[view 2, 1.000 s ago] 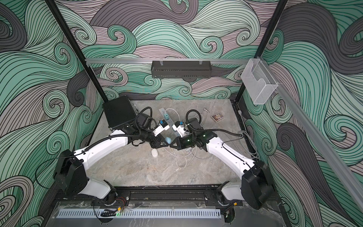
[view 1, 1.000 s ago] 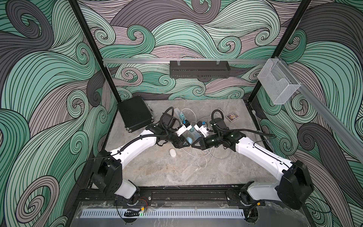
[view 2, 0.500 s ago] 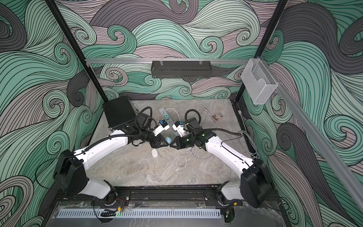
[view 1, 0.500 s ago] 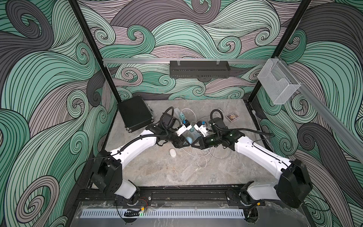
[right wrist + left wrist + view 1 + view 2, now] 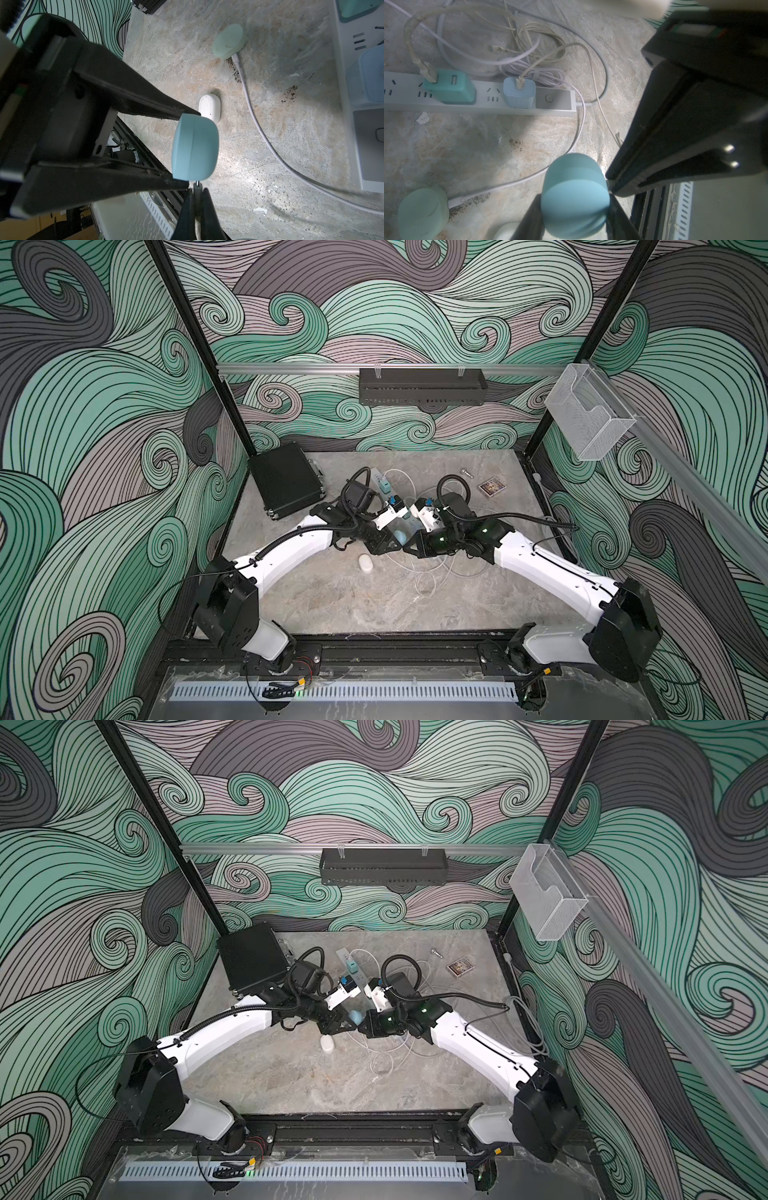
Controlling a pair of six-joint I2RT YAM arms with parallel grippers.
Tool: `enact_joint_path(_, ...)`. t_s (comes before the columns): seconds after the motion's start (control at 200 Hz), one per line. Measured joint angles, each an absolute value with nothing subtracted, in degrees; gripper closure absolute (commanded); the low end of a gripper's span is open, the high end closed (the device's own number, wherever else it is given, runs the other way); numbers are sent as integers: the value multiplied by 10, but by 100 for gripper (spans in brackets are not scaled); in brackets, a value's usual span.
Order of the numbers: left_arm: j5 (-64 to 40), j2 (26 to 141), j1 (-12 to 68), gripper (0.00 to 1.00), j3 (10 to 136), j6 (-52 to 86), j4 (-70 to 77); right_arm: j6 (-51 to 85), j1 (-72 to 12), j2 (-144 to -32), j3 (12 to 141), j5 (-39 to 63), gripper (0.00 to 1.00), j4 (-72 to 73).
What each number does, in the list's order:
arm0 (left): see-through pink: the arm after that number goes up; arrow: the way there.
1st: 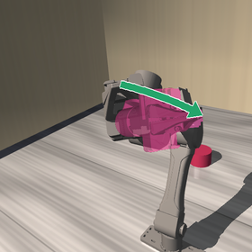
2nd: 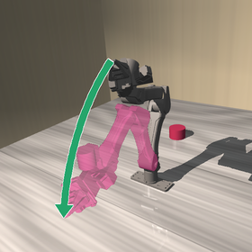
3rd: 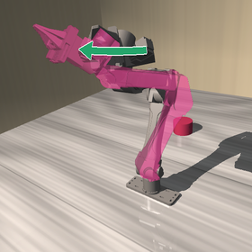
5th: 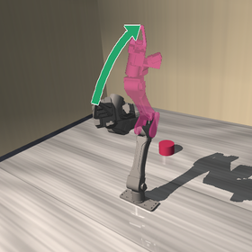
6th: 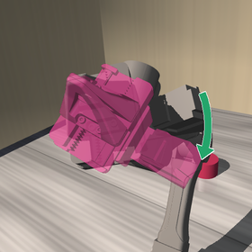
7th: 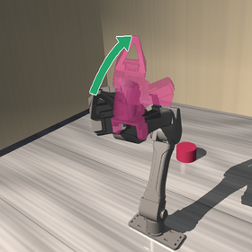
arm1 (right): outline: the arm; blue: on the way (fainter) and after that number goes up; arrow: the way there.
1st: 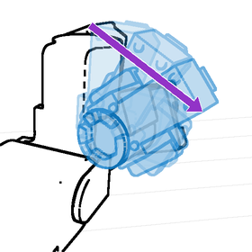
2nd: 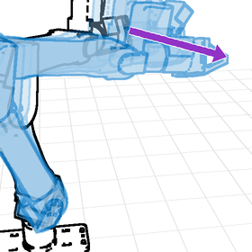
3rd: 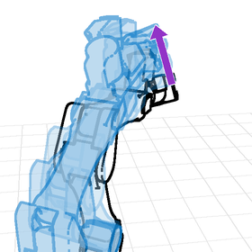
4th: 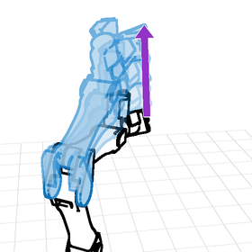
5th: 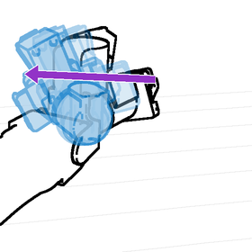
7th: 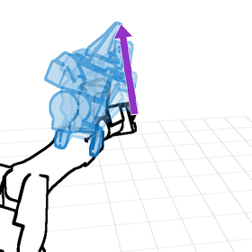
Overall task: Charge the bluetooth headset
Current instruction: Insert the charging cable into the bluetooth headset.
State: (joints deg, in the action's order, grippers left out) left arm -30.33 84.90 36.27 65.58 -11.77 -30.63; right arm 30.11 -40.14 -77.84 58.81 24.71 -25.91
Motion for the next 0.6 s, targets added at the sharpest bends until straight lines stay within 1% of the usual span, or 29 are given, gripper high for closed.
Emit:
enact_joint_path(0.365, -312, 849, 363, 91, 654, -150, -308, 300, -401, -788, 595, 249, 100, -261)
enact_joint_path(0.6, -326, 849, 363, 92, 644, -142, -289, 298, -395, -788, 595, 257, 100, -265)
